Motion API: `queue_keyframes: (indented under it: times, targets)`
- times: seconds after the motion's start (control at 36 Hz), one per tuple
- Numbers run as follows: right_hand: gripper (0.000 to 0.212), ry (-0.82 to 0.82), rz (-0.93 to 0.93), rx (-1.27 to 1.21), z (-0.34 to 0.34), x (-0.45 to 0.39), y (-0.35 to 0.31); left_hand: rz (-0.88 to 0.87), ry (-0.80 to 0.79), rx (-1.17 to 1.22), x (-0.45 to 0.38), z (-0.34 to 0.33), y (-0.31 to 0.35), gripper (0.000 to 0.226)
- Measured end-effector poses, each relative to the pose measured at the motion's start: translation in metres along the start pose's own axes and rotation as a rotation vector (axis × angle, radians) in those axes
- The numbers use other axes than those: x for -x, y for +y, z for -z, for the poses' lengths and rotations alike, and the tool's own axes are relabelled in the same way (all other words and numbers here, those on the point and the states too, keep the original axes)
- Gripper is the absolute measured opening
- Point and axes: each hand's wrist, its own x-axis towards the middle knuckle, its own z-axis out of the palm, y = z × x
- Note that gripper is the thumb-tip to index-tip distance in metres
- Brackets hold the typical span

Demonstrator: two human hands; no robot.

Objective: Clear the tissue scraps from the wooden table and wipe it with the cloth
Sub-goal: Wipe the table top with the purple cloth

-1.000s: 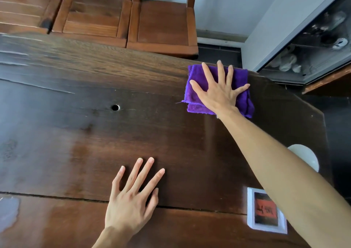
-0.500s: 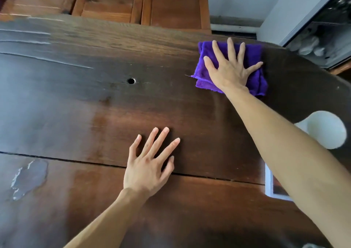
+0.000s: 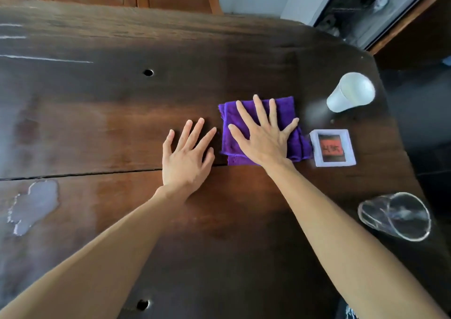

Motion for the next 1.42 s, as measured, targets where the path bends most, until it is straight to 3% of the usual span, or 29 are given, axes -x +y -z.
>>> queue_keyframes:
  times: [0.19,0.5,0.67,0.78,1.03,1.25,1.42]
  targets:
    - [0.067,-0.074,-0.034,0.031,-0.005,0.121,-0.004,-0.097,-0.099,-0.082,0.02,0.008,-0.026,0.056]
    - [0.068,-0.183,-0.068,-0.004,-0.014,0.334,-0.03,-0.111,-0.08,-0.103,0.031,0.005,-0.032,0.056]
    - [0.088,-0.237,-0.055,0.06,-0.019,0.41,-0.037,-0.108,-0.048,-0.111,0.033,0.001,-0.033,0.056]
    - [0.085,-0.234,-0.071,0.124,-0.024,0.437,-0.041,-0.097,-0.058,-0.091,0.032,0.003,-0.032,0.057]
    - [0.085,-0.232,-0.083,0.051,-0.018,0.389,-0.053,-0.056,0.05,0.086,0.021,0.024,-0.049,0.047]
    - [0.066,-0.197,-0.033,-0.054,-0.012,0.26,-0.072,0.093,-0.012,-0.085,-0.018,0.049,-0.113,0.052]
    - [0.062,-0.129,0.012,-0.053,-0.013,0.14,-0.086,0.078,-0.006,-0.127,-0.017,0.042,-0.129,0.056]
